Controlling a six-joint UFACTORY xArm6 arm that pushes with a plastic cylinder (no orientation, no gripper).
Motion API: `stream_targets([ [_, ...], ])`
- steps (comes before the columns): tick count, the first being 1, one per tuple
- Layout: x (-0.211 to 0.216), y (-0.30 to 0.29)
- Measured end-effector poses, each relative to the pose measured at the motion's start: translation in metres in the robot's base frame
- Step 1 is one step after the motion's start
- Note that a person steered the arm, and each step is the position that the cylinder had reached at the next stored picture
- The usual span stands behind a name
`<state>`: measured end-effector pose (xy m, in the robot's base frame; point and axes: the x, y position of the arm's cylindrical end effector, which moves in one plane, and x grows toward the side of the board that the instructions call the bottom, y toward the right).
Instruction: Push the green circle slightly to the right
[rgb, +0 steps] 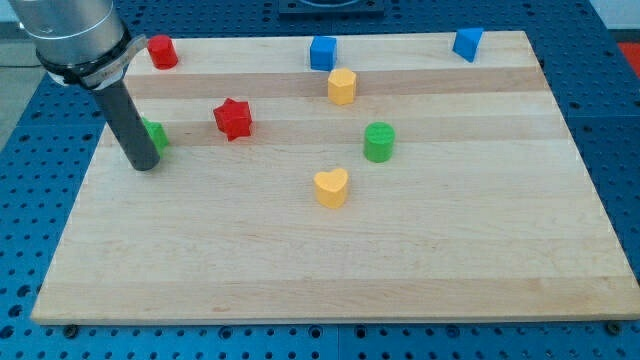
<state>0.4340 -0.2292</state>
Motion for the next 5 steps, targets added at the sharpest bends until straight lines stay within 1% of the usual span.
stream_targets([
  [2,-0.003,0.000],
  [3,-0.004,0.041],
  [5,-0.005,0.177],
])
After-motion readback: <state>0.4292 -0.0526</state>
